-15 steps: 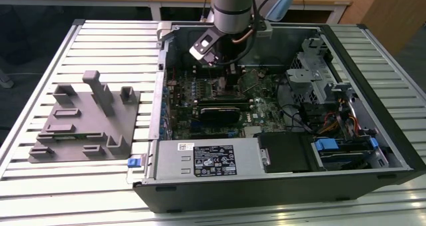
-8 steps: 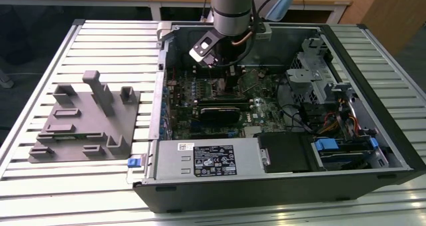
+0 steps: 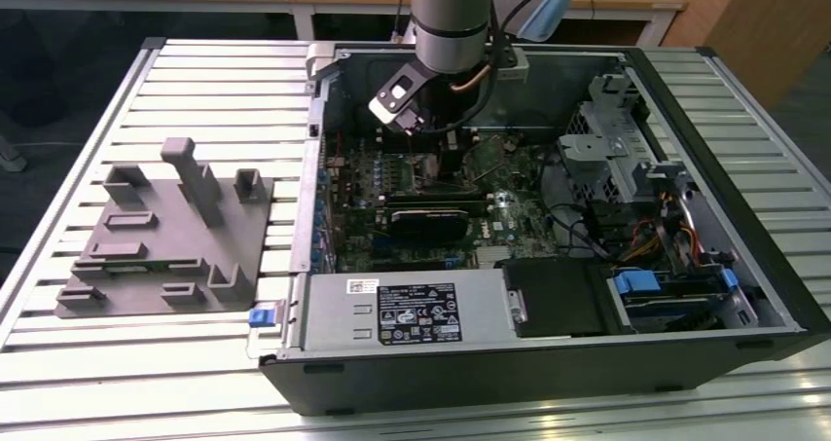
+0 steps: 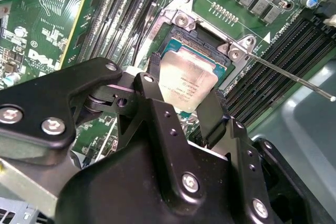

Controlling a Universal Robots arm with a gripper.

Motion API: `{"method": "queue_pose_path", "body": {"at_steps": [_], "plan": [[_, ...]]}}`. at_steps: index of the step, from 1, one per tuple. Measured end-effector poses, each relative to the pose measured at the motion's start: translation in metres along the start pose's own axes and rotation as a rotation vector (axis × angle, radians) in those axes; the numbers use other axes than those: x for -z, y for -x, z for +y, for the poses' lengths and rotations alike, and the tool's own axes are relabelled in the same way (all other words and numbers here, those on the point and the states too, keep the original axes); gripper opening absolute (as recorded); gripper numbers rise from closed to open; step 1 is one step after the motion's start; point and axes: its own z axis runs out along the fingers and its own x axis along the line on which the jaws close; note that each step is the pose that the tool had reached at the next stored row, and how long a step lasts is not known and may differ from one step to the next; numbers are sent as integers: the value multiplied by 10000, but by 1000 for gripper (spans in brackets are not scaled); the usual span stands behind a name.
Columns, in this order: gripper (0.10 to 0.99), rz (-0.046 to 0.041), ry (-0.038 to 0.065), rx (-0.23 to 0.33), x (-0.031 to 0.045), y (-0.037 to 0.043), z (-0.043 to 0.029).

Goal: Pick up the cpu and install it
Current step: 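Place the cpu into insertion slot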

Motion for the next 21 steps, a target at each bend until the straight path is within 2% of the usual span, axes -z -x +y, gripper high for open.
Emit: {"method": "queue_pose_path", "body": {"at_steps": [21], "plan": [[533, -3, 0, -45, -75, 0, -8]]}}
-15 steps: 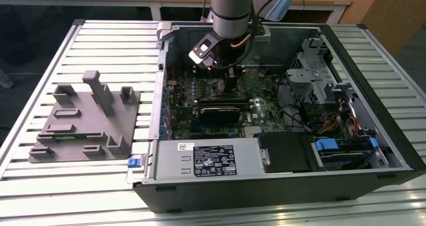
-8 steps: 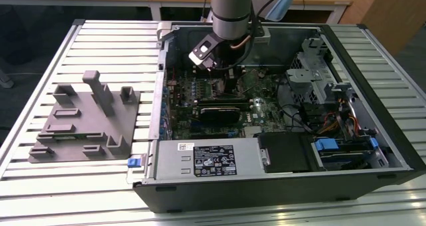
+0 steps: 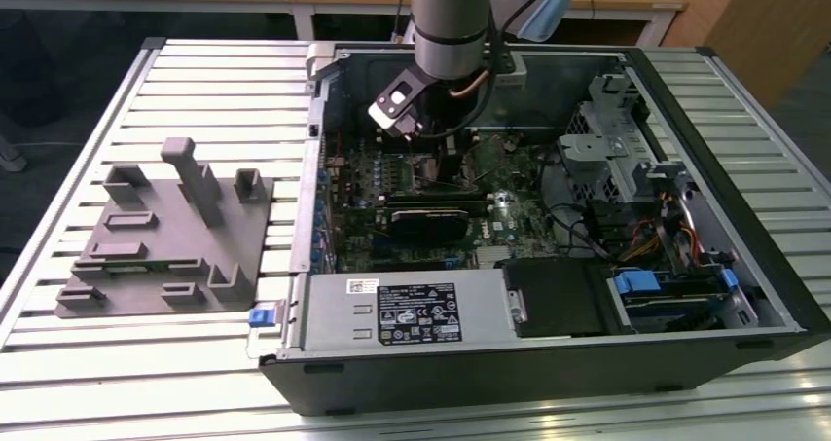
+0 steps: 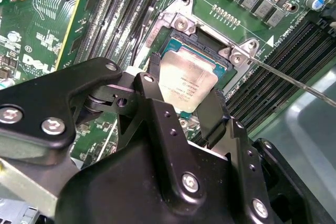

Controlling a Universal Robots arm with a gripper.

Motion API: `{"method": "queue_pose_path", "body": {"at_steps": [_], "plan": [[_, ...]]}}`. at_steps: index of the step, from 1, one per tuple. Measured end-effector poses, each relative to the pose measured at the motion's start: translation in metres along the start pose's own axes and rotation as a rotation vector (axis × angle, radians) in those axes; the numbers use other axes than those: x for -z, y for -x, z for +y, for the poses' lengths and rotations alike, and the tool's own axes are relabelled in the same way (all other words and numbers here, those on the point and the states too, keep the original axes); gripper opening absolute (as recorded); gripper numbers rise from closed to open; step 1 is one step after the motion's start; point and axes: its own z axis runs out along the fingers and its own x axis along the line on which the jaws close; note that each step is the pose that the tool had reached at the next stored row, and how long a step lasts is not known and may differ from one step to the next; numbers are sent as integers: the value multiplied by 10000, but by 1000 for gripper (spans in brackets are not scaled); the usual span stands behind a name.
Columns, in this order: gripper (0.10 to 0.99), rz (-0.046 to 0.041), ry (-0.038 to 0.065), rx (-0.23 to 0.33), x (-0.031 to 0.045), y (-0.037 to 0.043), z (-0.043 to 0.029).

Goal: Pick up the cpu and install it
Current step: 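Place the cpu into insertion slot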

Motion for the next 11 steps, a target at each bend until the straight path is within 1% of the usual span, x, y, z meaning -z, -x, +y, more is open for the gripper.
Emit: {"method": "queue_pose_path", "body": {"at_steps": [11], "plan": [[533, -1, -1, 0, -38, 0, -3]]}}
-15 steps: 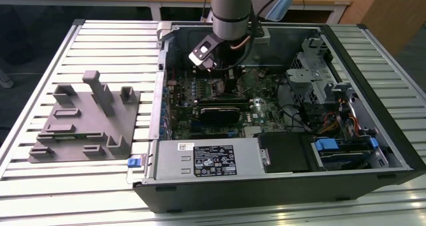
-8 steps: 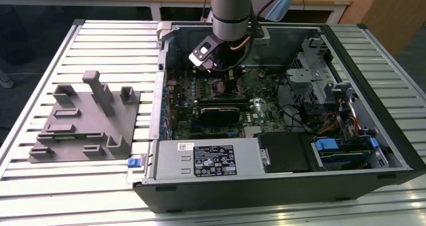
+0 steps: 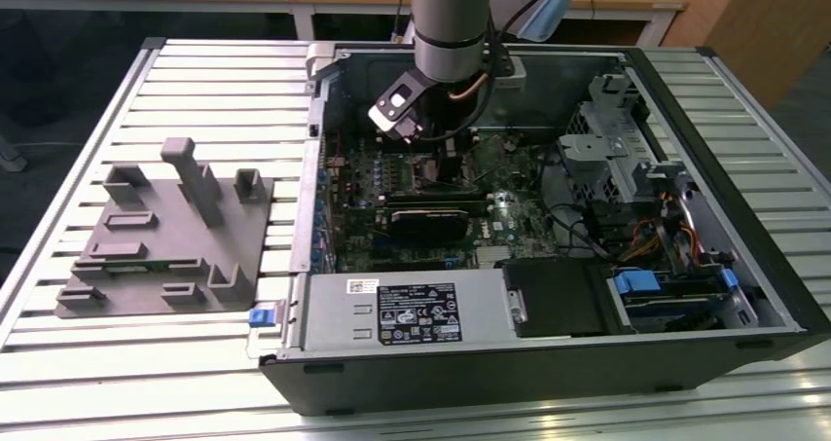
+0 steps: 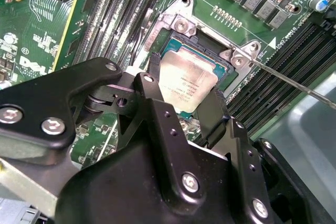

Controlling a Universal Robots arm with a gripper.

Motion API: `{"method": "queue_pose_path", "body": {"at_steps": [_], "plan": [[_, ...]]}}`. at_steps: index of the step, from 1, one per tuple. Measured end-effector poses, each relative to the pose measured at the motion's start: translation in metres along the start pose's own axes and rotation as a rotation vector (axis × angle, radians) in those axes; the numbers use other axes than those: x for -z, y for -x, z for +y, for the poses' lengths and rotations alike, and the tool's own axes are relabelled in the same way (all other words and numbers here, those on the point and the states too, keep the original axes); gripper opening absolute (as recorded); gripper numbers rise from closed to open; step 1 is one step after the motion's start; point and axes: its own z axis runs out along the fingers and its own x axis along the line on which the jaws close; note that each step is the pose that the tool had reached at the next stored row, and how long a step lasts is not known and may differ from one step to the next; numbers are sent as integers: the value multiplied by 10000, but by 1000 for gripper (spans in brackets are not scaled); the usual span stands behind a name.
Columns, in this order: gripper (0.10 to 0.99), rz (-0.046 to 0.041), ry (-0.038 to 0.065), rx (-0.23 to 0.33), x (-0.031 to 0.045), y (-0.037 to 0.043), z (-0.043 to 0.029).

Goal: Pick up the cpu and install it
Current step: 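Place the cpu into insertion slot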

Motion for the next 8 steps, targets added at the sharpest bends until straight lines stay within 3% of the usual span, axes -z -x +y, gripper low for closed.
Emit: {"method": "queue_pose_path", "body": {"at_steps": [8], "plan": [[533, 1, 1, -1, -1, 0, 0]]}}
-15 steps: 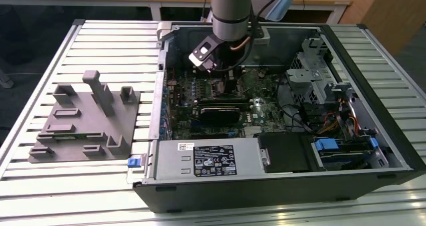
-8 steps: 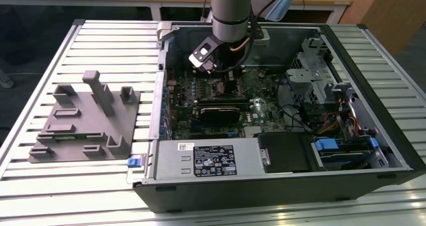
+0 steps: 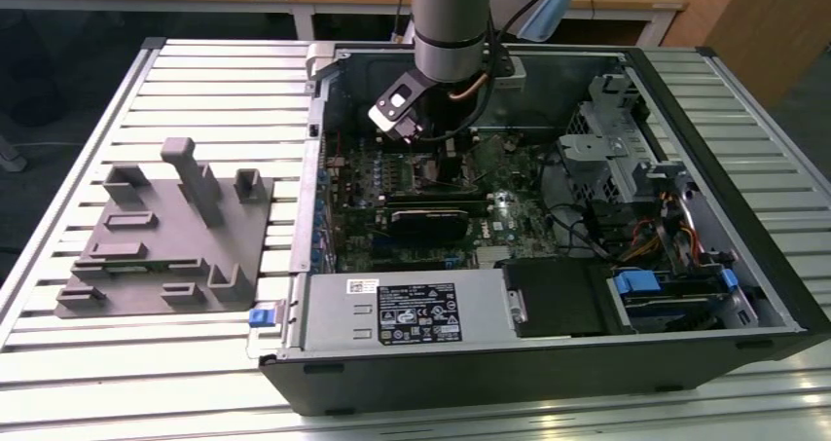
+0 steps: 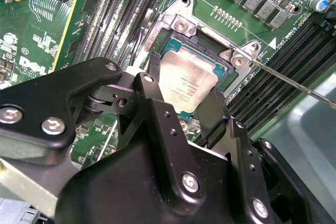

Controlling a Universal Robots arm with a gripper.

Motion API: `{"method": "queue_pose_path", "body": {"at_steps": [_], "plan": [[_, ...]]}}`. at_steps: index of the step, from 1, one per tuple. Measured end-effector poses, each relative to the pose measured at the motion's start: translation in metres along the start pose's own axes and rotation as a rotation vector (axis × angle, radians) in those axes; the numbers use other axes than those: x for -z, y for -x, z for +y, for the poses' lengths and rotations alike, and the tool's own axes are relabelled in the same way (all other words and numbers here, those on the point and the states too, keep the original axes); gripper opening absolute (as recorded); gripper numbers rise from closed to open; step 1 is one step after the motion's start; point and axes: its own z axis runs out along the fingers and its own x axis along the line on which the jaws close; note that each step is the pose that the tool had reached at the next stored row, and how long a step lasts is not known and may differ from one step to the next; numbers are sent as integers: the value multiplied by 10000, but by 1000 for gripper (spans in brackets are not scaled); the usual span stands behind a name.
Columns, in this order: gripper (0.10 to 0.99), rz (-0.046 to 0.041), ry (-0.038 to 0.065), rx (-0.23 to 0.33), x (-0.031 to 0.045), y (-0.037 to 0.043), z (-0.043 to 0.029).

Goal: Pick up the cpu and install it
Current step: 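Place the cpu into insertion slot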

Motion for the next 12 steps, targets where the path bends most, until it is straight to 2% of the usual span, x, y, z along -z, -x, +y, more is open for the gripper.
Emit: {"method": "queue_pose_path", "body": {"at_steps": [4, 5, 12], "plan": [[545, 0, 0, 0, 0, 0, 0], [608, 0, 0, 1, 0, 0, 0], [608, 3, 2, 0, -1, 0, 0]]}}
